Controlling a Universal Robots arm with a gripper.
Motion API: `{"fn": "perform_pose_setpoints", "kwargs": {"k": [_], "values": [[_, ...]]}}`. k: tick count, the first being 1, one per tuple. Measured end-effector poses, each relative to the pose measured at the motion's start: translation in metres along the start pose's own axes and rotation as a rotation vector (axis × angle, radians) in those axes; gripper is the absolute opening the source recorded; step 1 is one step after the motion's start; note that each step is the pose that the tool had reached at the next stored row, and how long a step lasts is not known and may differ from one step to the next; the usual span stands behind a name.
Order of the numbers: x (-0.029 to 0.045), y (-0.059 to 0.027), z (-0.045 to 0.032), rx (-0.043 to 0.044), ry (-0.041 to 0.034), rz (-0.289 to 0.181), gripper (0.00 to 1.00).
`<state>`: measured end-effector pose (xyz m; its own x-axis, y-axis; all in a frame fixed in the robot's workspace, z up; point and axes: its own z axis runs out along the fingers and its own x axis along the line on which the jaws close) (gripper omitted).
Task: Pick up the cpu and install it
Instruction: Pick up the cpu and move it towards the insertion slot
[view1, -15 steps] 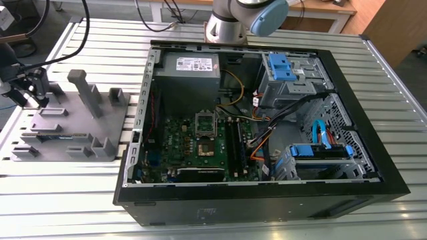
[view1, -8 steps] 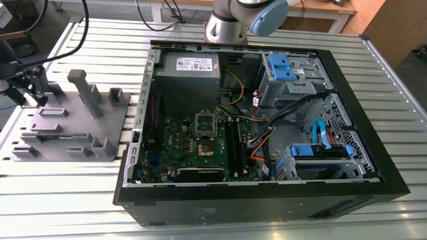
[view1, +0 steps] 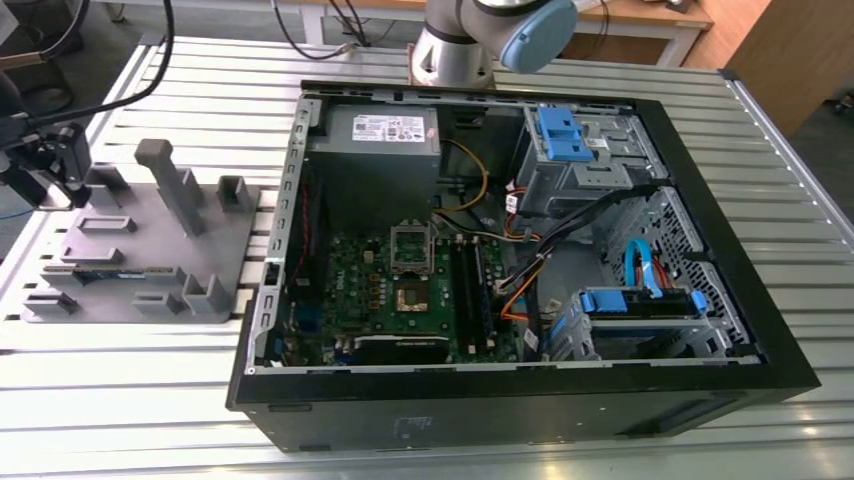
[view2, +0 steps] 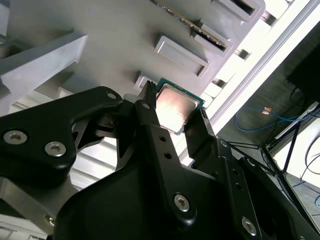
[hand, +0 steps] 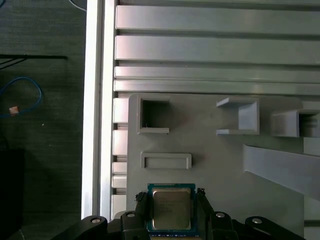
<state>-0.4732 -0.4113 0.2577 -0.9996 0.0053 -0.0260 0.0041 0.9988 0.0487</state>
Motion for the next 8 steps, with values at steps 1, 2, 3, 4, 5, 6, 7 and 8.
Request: {"fn": "perform_pose_setpoints", "kwargs": {"k": [1, 2, 3, 4, 5, 6, 7, 8], "values": [[0.0, 0.0001, -0.0013, 0.0, 0.0, 0.0, 0.47], [-0.0001, 0.0001, -0.0028, 0.0, 0.0, 0.0, 0.47], [-0.0001, 0.0002, -0.0044, 0.0, -0.0001, 0.0, 0.47], [-0.0002, 0.0003, -0.006, 0.0, -0.0001, 0.0, 0.47], [-0.0002, 0.0004, -0.0075, 0.0, 0.0, 0.0, 0.47], [-0.0002, 0.0005, -0.009, 0.0, -0.0001, 0.0, 0.47], [-0.0003, 0.0005, -0.0105, 0.0, 0.0, 0.0, 0.47], [-0.0003, 0.0006, -0.0122, -0.0001, 0.0, 0.0, 0.47]]}}
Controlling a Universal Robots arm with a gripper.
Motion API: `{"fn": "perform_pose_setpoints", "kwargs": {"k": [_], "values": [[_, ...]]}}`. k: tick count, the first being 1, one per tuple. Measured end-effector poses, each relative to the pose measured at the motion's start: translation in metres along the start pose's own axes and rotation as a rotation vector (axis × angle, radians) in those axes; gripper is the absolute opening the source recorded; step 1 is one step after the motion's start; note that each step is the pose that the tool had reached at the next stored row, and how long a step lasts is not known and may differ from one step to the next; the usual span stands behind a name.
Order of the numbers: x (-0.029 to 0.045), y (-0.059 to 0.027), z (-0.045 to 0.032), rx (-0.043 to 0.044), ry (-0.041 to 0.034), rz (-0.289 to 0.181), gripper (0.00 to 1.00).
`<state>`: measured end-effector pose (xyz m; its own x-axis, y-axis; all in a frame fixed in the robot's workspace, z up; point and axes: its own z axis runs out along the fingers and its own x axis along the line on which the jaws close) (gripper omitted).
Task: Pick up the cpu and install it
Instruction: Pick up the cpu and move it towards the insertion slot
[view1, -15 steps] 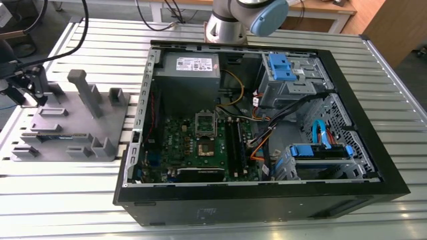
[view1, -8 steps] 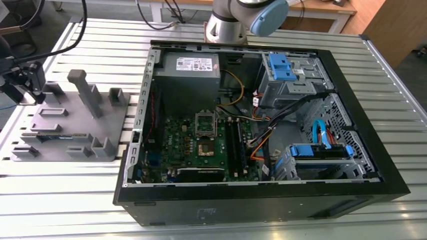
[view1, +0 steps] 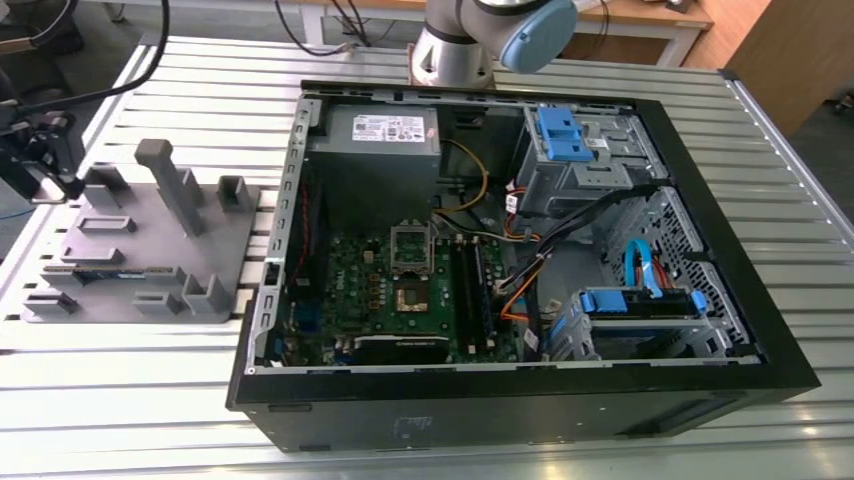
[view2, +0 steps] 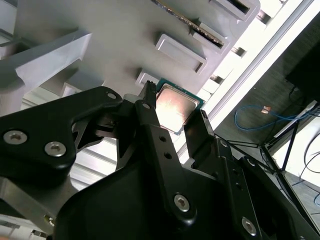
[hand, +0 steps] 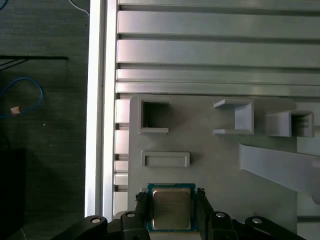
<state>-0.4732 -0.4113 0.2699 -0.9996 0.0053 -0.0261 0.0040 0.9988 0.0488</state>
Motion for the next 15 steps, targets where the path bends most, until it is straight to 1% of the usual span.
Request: {"fn": "perform_pose_setpoints", "kwargs": {"k": [7, 15], "values": [[-0.0003, 0.0005, -0.0108, 0.0, 0.0001, 0.0, 0.47], [-0.0005, 0.0009, -0.0186, 0.0001, 0.0001, 0.0, 0.47]]}}
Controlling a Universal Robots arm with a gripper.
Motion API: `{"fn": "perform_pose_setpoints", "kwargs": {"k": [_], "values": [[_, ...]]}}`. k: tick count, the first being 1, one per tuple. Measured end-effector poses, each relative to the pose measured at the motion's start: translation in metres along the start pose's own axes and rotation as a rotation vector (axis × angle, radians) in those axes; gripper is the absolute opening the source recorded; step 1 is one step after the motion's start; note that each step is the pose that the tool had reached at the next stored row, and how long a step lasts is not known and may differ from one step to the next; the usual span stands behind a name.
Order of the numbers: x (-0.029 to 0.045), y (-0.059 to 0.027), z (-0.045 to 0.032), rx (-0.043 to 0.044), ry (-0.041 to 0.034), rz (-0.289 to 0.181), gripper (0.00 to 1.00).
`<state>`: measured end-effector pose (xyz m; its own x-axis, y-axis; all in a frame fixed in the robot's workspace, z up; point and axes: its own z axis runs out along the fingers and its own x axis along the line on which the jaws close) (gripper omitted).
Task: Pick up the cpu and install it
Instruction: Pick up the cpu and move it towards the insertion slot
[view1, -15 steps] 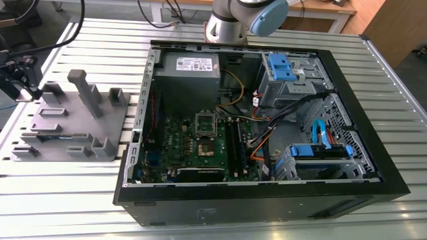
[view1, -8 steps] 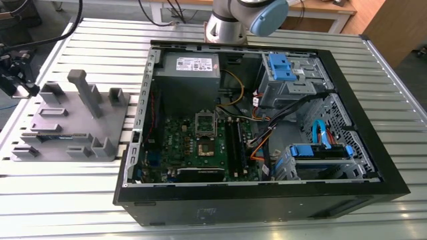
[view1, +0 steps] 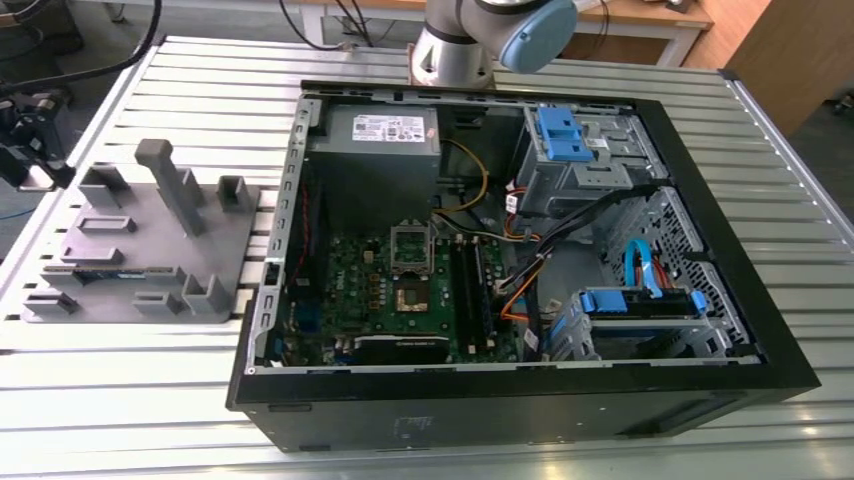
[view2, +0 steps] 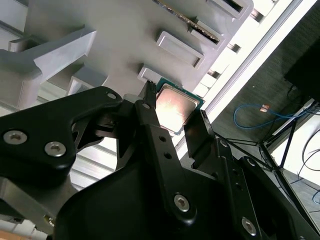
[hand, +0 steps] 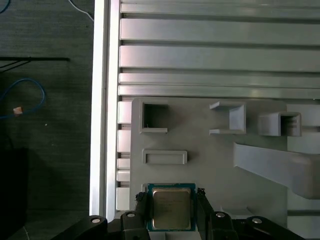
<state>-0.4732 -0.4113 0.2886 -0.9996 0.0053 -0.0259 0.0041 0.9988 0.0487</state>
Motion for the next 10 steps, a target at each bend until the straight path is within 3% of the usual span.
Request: {"fn": "perform_pose_setpoints", "kwargs": {"k": [10], "values": [[-0.0002, 0.0004, -0.0079, -0.0002, -0.0003, 0.0, 0.47]]}}
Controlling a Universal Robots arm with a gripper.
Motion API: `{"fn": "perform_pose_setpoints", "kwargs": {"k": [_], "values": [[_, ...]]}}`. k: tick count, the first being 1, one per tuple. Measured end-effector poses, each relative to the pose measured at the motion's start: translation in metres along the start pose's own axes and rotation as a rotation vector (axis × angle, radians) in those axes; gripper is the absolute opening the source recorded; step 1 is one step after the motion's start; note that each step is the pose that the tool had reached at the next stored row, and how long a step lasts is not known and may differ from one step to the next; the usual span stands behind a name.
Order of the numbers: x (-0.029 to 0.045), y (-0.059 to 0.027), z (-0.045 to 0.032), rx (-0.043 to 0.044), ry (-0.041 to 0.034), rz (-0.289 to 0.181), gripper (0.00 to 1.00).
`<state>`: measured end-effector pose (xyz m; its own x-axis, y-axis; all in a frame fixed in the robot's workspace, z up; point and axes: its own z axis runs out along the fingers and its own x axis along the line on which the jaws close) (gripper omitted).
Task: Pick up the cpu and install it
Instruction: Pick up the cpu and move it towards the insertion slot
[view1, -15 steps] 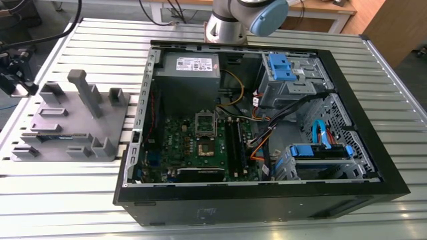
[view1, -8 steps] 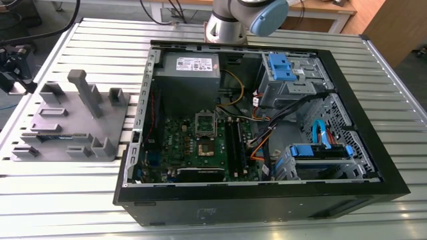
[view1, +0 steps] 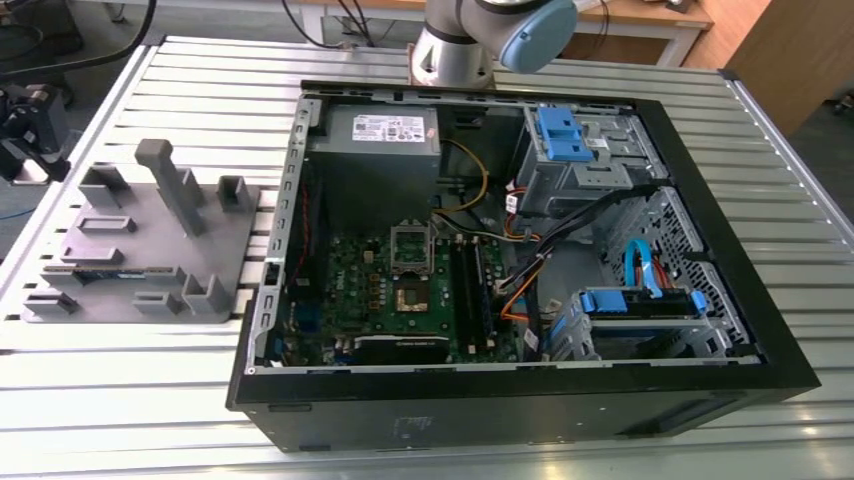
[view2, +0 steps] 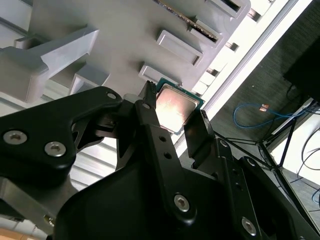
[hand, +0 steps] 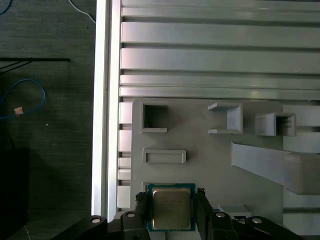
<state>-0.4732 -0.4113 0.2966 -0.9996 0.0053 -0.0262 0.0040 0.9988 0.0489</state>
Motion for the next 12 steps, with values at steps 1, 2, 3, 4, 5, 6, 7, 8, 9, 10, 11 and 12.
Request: {"fn": "perform_pose_setpoints", "kwargs": {"k": [1, 2, 3, 4, 5, 6, 7, 8, 9, 10, 11, 12], "values": [[0.0, 0.0, 0.0, -0.0001, -0.0001, 0.0, 0.47], [0.0, 0.0, 0.0, 0.0, -0.0001, 0.0, 0.47], [0.0, 0.0001, -0.0002, 0.0001, 0.0001, 0.0, 0.47], [0.0, 0.0, -0.0002, 0.0001, 0.0002, 0.0, 0.47], [0.0, 0.0, -0.0002, 0.0001, 0.0002, 0.0, 0.47], [0.0, 0.0, -0.0003, 0.0001, 0.0002, 0.0, 0.47], [0.0, 0.0, -0.0003, 0.0001, 0.0002, 0.0, 0.47], [0.0, 0.0, -0.0003, 0.0001, 0.0001, 0.0, 0.47], [0.0, 0.0, -0.0003, 0.0001, 0.0001, 0.0, 0.47], [0.0, 0.0, -0.0004, 0.0001, 0.0002, 0.0, 0.47], [0.0, 0.0, -0.0009, 0.0003, 0.0005, 0.0, 0.47], [0.0, 0.0001, -0.0017, 0.0004, 0.0007, 0.0, 0.47]]}}
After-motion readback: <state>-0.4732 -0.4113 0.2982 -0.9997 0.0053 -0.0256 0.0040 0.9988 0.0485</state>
